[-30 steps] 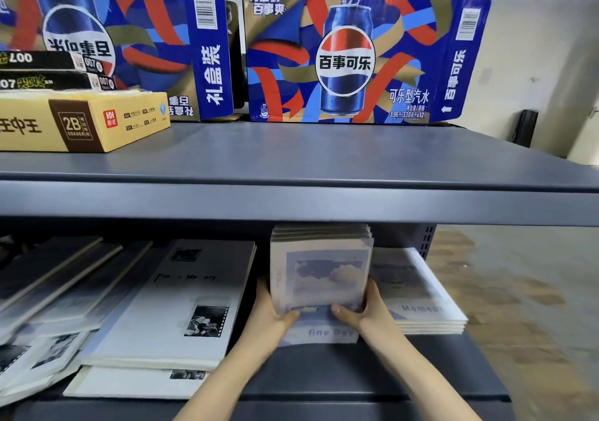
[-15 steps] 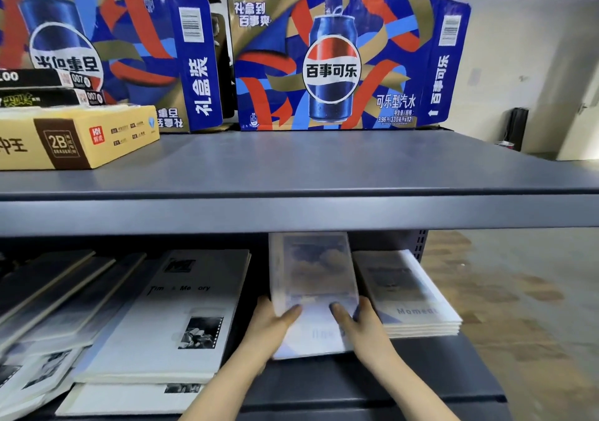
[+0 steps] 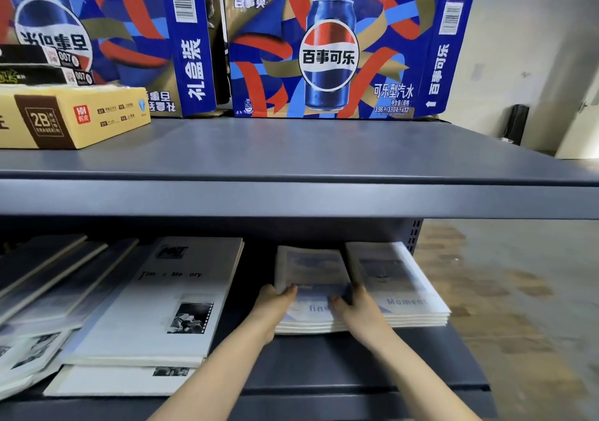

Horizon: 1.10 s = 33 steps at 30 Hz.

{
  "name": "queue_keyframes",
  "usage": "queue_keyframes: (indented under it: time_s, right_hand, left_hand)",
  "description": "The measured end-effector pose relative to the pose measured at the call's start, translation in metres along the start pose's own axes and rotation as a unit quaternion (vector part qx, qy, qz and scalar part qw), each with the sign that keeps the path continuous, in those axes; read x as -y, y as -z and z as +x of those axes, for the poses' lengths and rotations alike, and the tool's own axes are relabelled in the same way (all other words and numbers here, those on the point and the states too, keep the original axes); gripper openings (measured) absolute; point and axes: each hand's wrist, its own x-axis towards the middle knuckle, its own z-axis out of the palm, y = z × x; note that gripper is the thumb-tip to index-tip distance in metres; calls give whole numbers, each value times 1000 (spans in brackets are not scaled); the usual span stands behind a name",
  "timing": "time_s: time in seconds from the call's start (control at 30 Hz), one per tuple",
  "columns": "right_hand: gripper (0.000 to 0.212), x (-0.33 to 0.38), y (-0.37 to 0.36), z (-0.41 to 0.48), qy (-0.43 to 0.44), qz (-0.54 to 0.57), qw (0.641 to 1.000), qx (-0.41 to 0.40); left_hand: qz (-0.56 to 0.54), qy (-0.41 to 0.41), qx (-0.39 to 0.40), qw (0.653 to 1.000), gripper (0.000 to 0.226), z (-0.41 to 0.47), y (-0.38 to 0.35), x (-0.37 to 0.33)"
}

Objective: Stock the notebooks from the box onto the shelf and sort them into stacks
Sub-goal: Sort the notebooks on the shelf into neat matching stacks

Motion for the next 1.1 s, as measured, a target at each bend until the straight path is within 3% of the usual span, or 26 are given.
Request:
queue_keyframes:
  time_s: [0.17,0.33,0.43,0.57,0.67,0.87,1.0,1.07,1.1]
  right_hand:
    - [34,14,19,-17,15,-65,997,28]
    - [25,4,41,-22,93,-49,986,-127]
    - [26,-16,58,-9,71,-65,973,-208]
    - [27,-42,72,7,-19,-242,962,-123]
    - [38,-57,69,12,-13,-313,944,-103]
    - [34,-60,85,15,-12,-225,964,-140]
    - [30,-69,88,14,-42,-154,980,-120]
    - [34,-71,90,14,-46,-131,984,-113]
    - [35,-72,91,15,-41,-123,985,-110]
  left_hand:
    - [1,-7,-14,1000,26,3,-9,-2]
    - [7,-1,-33,999,38,9,-18,-3]
    - [25,-4,-35,999,41,11,-21,-4]
    - [57,-13,-36,998,41,11,-21,-7]
    - [77,-29,-27,996,40,15,-21,-5]
    - [113,-45,-51,991,40,14,-29,-3]
    - [109,-36,-68,991,42,11,-33,-1]
    - [233,-48,-106,965,50,7,-35,-2]
    - [326,-81,-142,931,56,3,-37,-4]
